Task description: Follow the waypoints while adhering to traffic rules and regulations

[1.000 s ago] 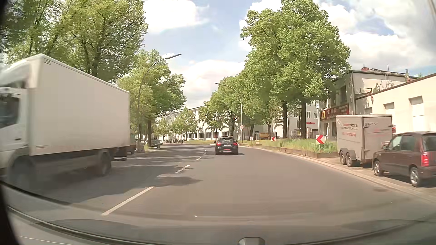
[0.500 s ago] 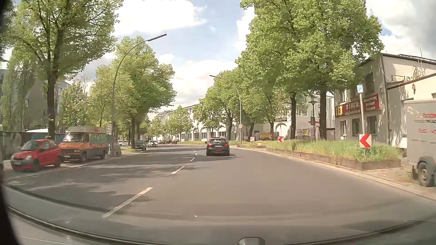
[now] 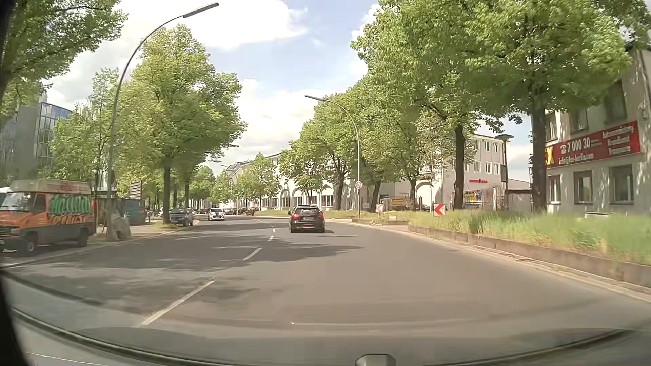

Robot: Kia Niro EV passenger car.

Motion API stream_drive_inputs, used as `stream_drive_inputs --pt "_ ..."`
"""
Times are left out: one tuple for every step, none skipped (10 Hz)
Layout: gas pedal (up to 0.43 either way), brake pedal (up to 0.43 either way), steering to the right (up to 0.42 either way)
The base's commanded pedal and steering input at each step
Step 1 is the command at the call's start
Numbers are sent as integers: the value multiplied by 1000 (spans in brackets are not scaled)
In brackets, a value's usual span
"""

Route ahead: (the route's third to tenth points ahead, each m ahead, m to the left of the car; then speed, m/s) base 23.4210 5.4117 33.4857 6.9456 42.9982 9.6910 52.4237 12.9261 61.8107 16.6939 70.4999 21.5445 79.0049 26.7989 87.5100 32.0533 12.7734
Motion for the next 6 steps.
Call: stream_drive_inputs --pt "409 24 -5" --pt "409 24 -9" --pt "409 24 -13" --pt "409 24 -15" --pt "409 24 -16" --pt "409 24 -16"
